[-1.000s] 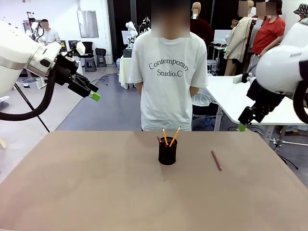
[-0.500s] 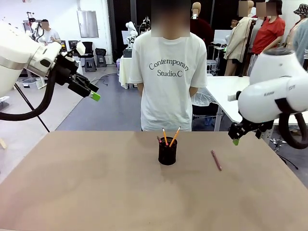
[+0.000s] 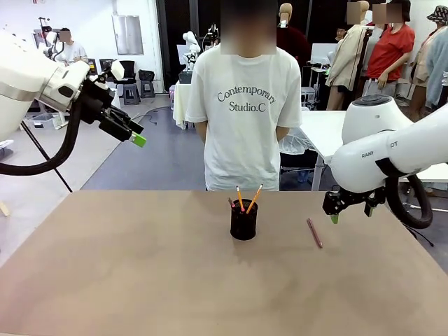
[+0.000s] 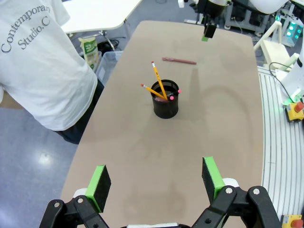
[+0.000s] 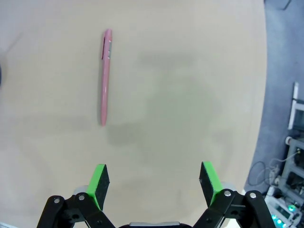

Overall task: Place the pens into the pen holder.
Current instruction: Pick up a writing instrument from the table and place it into the Pen holder.

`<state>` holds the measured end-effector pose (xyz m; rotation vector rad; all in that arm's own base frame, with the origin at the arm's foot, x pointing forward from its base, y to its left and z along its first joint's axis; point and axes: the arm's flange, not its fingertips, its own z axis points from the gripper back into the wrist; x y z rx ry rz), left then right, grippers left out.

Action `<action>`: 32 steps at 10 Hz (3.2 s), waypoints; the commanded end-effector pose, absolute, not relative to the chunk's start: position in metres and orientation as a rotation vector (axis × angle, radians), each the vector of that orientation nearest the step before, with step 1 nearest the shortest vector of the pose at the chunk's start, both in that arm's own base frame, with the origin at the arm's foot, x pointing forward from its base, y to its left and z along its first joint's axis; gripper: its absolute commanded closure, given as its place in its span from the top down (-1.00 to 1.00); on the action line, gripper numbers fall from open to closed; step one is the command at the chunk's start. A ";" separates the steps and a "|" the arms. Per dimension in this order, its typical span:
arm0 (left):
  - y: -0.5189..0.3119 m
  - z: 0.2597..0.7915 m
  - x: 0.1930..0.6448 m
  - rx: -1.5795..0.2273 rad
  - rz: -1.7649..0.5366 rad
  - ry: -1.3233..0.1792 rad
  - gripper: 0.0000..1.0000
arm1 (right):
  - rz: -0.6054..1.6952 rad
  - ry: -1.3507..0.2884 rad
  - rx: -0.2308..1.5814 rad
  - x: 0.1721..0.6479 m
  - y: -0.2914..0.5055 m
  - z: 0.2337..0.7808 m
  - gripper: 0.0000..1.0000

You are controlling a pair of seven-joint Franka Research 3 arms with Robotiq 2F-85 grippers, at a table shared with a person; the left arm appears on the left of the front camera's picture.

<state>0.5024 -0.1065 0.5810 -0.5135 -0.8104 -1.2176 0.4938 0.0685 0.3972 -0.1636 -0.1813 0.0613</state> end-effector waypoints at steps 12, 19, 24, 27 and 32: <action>-0.105 0.581 0.503 -0.509 -1.214 -0.810 1.00 | 0.076 -0.192 -0.173 0.487 0.068 0.403 1.00; -0.105 0.581 0.503 -0.509 -1.214 -0.810 1.00 | 0.034 -0.121 -0.082 0.524 0.119 0.387 1.00; -0.105 0.581 0.503 -0.509 -1.214 -0.810 1.00 | -0.032 -0.062 -0.063 0.595 0.140 0.361 1.00; -0.105 0.581 0.503 -0.509 -1.214 -0.810 1.00 | -0.035 -0.056 -0.035 0.623 0.136 0.342 1.00; -0.105 0.581 0.503 -0.509 -1.214 -0.810 1.00 | -0.096 -0.053 -0.035 0.634 0.112 0.325 1.00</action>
